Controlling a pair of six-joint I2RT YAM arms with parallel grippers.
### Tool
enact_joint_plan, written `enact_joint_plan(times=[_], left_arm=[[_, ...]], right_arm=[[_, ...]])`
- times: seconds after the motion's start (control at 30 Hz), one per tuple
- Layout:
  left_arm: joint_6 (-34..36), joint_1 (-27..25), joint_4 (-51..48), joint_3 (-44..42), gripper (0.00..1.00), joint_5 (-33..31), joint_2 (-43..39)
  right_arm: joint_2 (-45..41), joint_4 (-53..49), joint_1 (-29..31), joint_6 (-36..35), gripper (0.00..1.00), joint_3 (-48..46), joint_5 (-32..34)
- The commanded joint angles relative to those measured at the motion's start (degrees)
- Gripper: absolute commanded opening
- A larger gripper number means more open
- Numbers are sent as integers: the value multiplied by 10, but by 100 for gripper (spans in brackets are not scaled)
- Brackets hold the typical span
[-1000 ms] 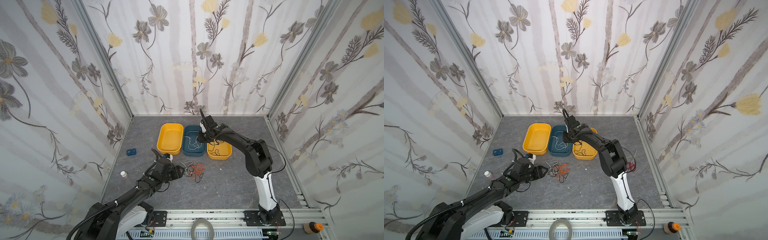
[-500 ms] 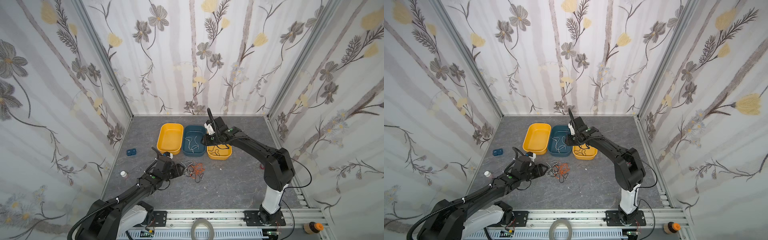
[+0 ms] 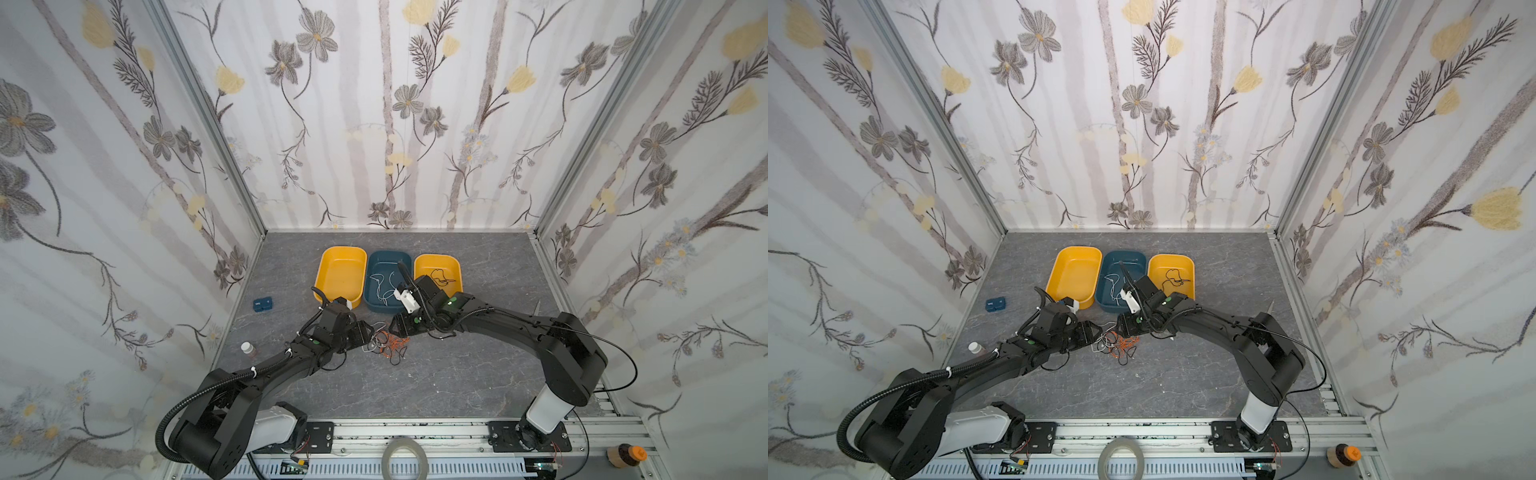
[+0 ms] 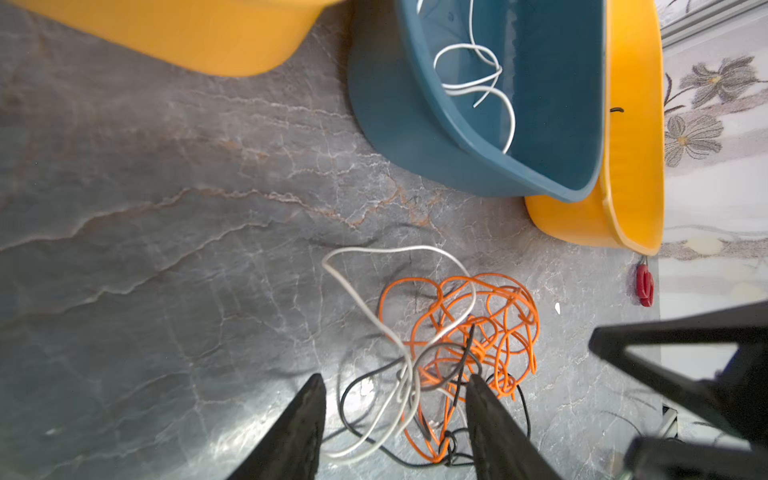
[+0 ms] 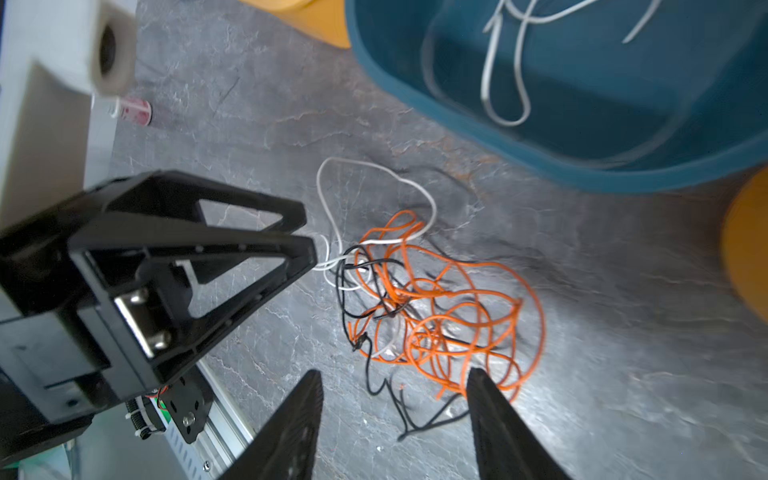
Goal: Untangle the cables
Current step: 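Move the right gripper back down to the orange and black tangle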
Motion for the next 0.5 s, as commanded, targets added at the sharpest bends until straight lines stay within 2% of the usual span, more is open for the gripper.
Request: enact_joint_plan(times=[0.0, 0.27, 0.47], left_arm=[[3, 2, 29, 17, 54, -14, 31], [12, 6, 48, 48, 43, -19, 106], [5, 11, 55, 51, 24, -22, 137]], right_arm=[[20, 40, 14, 4, 57, 0, 21], [78, 51, 37, 11, 55, 11, 58], [104, 65, 37, 12, 51, 14, 91]])
